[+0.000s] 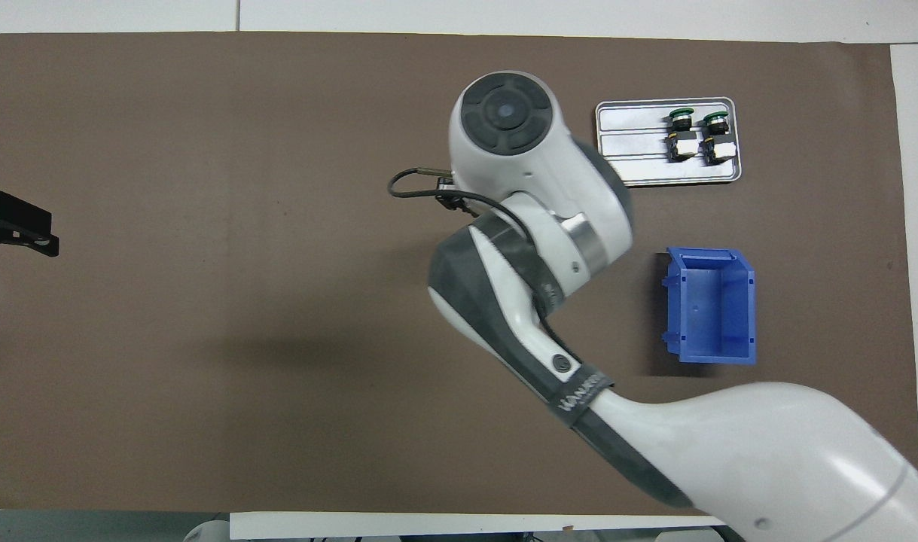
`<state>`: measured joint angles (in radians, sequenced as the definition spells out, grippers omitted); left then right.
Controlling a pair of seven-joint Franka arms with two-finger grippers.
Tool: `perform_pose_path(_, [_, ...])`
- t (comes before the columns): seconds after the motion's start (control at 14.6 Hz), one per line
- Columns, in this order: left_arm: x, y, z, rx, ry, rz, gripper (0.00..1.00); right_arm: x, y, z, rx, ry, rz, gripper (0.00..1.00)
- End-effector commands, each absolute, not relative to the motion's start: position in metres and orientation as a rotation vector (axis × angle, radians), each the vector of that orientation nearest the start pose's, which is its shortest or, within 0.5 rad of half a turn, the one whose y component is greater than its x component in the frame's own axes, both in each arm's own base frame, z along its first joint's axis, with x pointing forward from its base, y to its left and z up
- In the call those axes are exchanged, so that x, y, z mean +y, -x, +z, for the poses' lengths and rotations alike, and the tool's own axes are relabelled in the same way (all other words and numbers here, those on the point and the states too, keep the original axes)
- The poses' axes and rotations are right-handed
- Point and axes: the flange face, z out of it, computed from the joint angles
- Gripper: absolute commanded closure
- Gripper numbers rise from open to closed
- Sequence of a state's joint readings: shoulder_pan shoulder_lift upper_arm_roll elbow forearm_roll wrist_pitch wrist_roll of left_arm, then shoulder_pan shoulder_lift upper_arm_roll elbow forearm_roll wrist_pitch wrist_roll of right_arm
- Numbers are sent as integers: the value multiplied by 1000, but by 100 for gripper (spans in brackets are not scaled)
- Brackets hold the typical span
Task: Place and press button with both arms
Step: 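Lower the green button into the blue bin and open the right gripper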
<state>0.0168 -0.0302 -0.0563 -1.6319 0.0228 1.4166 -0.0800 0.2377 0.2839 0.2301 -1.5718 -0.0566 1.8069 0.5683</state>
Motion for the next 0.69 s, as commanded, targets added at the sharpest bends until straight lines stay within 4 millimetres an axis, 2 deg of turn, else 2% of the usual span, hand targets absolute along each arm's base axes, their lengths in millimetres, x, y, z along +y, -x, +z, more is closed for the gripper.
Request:
perform_pose_path(0.0, [-16, -528, 604, -24, 3085, 223, 0, 187, -517, 490, -37, 3156, 94, 100])
perform_pose_path(0.14, [-17, -535, 605, -13, 3092, 156, 1, 121, -498, 490, -171, 3157, 115, 99])
perform_pose_path(0.21, [-17, -537, 605, -10, 3093, 145, 1, 93, -491, 484, -216, 3155, 142, 99])
perform_pose_path(0.41, [-15, -539, 607, -8, 3095, 135, 1, 29, -479, 463, -304, 3142, 158, 99])
perform_pose_path(0.48, [-15, -538, 607, -8, 3094, 140, 1, 17, -475, 456, -337, 3139, 132, 99])
perform_pose_path(0.62, [-15, -537, 606, -8, 3091, 154, 1, 16, -471, 445, -344, 3140, 123, 98])
